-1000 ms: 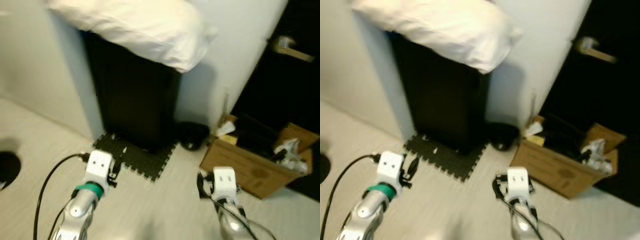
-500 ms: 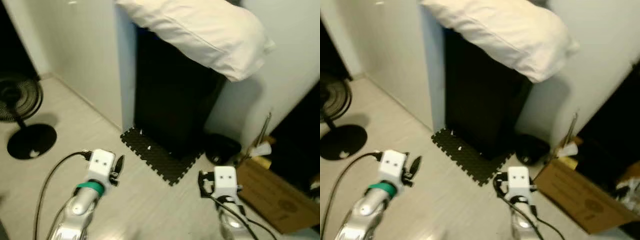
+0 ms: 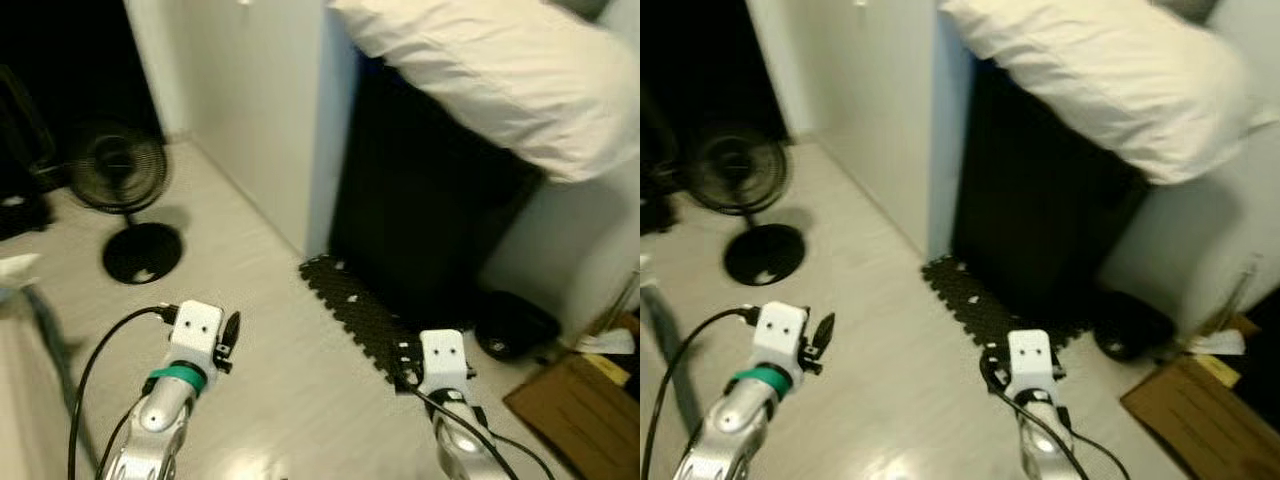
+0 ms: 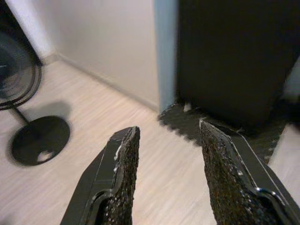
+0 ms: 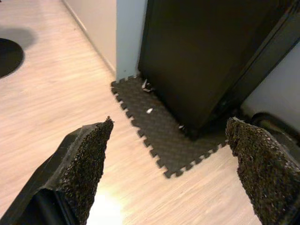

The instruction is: Clean up the room

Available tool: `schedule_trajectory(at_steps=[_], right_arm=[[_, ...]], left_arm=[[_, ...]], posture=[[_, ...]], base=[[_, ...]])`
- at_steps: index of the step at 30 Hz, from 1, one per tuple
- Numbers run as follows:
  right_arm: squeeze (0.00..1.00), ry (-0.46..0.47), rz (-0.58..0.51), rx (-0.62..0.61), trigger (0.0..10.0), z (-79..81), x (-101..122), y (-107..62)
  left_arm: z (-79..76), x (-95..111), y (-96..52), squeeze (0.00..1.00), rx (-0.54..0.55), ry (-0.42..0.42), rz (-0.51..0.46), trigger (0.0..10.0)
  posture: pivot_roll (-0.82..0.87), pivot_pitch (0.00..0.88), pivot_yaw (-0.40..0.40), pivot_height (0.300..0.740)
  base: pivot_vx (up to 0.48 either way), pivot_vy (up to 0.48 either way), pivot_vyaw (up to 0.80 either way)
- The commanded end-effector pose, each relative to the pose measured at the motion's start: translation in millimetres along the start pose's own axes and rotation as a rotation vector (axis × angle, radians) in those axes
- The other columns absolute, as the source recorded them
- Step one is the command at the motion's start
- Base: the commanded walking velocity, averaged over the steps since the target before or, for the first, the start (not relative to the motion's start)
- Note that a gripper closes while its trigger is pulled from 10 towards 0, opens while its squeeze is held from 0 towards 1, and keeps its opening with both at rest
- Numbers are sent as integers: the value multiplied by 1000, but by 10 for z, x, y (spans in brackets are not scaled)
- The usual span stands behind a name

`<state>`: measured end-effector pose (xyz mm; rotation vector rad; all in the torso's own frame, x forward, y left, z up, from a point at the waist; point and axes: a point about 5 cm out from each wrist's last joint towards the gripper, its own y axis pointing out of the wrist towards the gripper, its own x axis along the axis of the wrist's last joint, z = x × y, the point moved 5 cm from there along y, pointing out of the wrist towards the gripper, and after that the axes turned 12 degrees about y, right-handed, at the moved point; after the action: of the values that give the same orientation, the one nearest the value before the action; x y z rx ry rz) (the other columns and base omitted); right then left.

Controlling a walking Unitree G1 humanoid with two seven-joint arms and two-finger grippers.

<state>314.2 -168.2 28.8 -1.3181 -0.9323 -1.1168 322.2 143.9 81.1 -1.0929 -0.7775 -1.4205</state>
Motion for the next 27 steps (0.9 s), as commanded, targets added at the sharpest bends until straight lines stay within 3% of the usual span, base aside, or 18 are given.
schedule_trajectory(at_steps=[1, 27], right_arm=[[0, 4, 17, -4, 10000, 4, -45, -2], [0, 2, 7, -2, 10000, 12, -6, 33]], left_arm=[[23, -92, -27, 0, 5, 9, 33, 10000], [36, -61, 12, 0, 4, 12, 25, 10000]], posture=[[141, 0, 1, 740], [142, 0, 0, 740]], base=[[0, 0, 800], [0, 0, 800]])
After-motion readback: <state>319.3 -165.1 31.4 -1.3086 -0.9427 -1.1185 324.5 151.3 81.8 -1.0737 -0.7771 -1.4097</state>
